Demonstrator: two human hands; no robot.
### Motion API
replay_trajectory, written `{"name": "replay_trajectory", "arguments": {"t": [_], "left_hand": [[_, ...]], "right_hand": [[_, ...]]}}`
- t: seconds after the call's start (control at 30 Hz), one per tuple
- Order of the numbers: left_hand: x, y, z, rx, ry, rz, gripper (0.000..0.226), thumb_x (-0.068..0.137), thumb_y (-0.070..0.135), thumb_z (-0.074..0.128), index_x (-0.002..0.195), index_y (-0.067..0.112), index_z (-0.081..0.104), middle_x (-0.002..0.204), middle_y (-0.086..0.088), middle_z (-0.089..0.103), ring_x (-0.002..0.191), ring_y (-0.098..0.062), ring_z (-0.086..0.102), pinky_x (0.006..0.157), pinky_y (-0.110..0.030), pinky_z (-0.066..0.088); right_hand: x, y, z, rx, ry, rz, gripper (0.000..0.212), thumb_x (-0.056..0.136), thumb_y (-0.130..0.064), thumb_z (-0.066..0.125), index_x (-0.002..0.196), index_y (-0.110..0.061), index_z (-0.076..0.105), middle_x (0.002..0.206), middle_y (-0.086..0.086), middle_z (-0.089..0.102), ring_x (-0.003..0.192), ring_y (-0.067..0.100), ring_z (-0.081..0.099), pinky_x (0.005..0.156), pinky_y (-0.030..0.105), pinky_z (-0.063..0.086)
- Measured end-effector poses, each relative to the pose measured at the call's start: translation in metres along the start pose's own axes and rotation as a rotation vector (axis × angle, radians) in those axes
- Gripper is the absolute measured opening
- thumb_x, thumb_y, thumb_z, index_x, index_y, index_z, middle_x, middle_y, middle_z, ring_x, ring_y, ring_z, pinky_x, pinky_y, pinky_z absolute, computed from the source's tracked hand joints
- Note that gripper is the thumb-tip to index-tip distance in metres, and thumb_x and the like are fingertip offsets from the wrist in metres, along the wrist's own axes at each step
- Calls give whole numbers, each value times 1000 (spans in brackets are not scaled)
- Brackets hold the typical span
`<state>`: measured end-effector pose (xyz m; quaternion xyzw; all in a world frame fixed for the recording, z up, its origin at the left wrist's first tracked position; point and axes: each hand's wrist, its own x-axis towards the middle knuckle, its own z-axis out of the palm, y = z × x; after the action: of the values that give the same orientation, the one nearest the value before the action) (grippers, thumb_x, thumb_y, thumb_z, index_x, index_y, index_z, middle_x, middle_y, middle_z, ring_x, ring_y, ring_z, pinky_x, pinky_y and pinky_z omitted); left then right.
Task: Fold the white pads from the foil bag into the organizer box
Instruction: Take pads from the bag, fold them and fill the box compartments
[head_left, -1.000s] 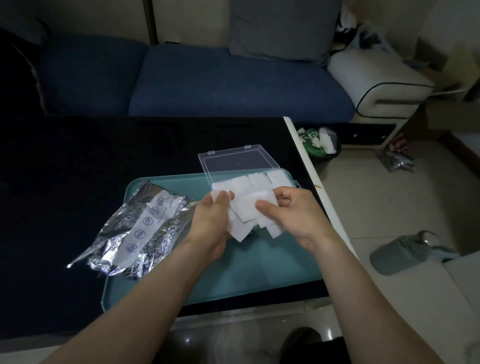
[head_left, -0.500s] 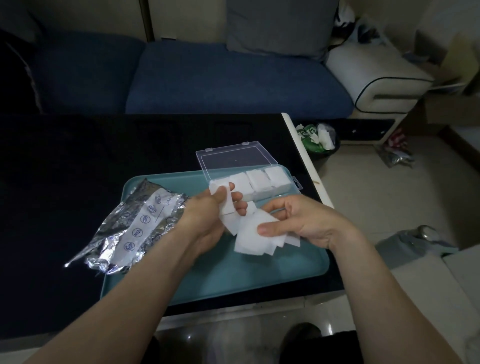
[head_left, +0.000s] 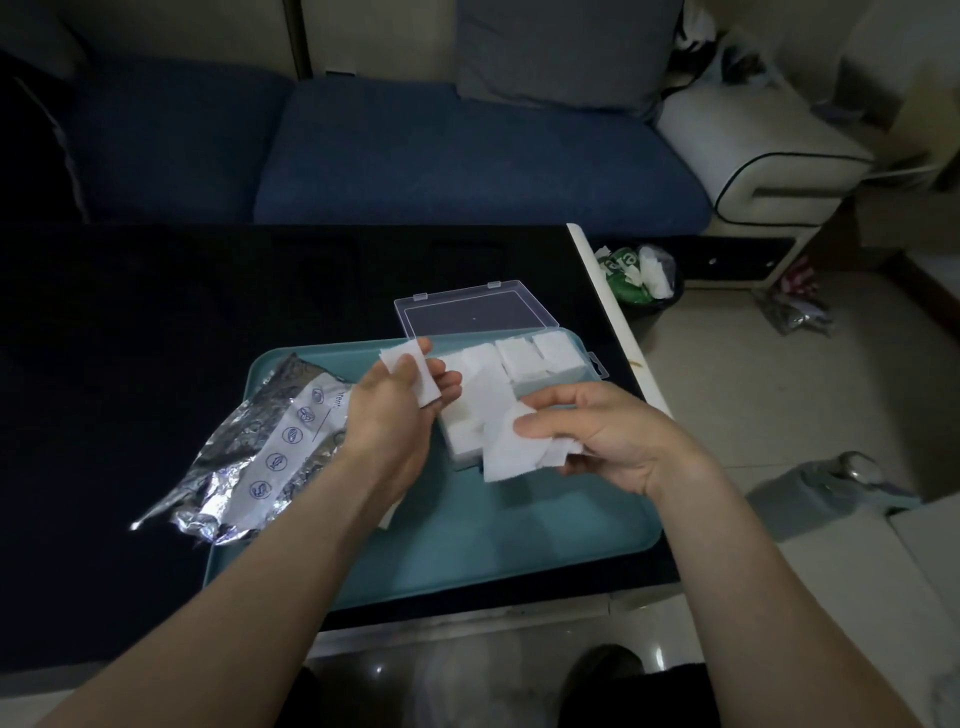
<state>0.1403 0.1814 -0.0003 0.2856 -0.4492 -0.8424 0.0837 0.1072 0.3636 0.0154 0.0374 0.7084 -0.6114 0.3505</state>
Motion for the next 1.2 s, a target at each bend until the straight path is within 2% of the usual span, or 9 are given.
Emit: {"name": "replay_trajectory", "arguments": {"t": [0.13, 0.23, 0.33, 0.47, 0.6, 0.73, 0.9, 1.03, 1.2], "left_hand": [[-12, -8, 6, 87, -170, -14, 23, 107, 15, 38, 111, 2, 57, 90, -1, 63, 66, 6, 66, 62, -12, 52], [-15, -10, 9, 62, -268, -167, 43, 100, 36, 49, 119, -1, 58, 107, -19, 68, 88, -29, 69, 73, -38, 57], [-14, -13, 9, 197, -185, -133, 24, 102, 18, 47, 114, 0, 57, 94, -17, 64, 72, -26, 64, 54, -32, 53], [-10, -14, 5, 253, -128, -70, 23, 105, 8, 36, 115, 3, 57, 88, -9, 72, 71, -21, 71, 58, -32, 59], [-7, -11, 1, 318, -160, -36, 20, 105, 6, 37, 111, 0, 56, 82, -12, 64, 56, -16, 65, 54, -29, 58], [-10, -13, 0, 475, -336, -233, 31, 105, 25, 41, 112, 5, 63, 91, -15, 62, 61, -20, 58, 46, -28, 47], [-17, -11, -2, 328, -786, -440, 58, 101, 51, 36, 130, 7, 58, 101, -23, 64, 76, -31, 63, 58, -32, 55], [-15, -13, -3, 311, -809, -320, 48, 100, 35, 45, 127, -3, 57, 100, -23, 66, 73, -25, 67, 53, -25, 53], [-16, -15, -6, 383, -735, -263, 23, 101, 14, 47, 116, 3, 61, 89, -15, 71, 63, -19, 66, 49, -22, 49]], "right_hand": [[3, -1, 12, 194, 4, -1, 21, 82, -4, 76, 101, -11, 72, 77, 4, 74, 57, 9, 64, 41, 18, 45], [7, 3, 24, 222, -16, 9, 21, 81, -5, 78, 101, -10, 71, 76, 6, 74, 58, 13, 63, 42, 18, 44], [10, 7, 29, 110, -16, -24, 19, 82, -7, 78, 98, -9, 70, 75, 4, 73, 57, 11, 64, 49, 21, 46], [9, 9, 14, -146, 22, -91, 23, 79, -12, 84, 97, -12, 70, 93, 10, 77, 79, 20, 73, 69, 30, 55], [1, 3, -13, -250, 76, -239, 38, 67, -16, 90, 98, -13, 68, 94, 7, 78, 86, 22, 75, 75, 36, 60], [-2, -1, -23, -171, 24, -408, 47, 53, -25, 89, 94, -14, 67, 92, 7, 77, 85, 20, 74, 72, 35, 60], [1, 3, -5, -322, 119, -517, 34, 64, -19, 93, 91, -17, 72, 87, 1, 76, 80, 19, 73, 69, 34, 61], [2, 4, 0, -312, 121, -514, 24, 82, -21, 81, 104, -16, 75, 85, -6, 75, 65, 9, 70, 56, 22, 53], [2, 7, -26, -187, -106, -325, 52, 84, -1, 73, 132, -14, 62, 112, 9, 70, 92, 15, 70, 87, 31, 55]]}}
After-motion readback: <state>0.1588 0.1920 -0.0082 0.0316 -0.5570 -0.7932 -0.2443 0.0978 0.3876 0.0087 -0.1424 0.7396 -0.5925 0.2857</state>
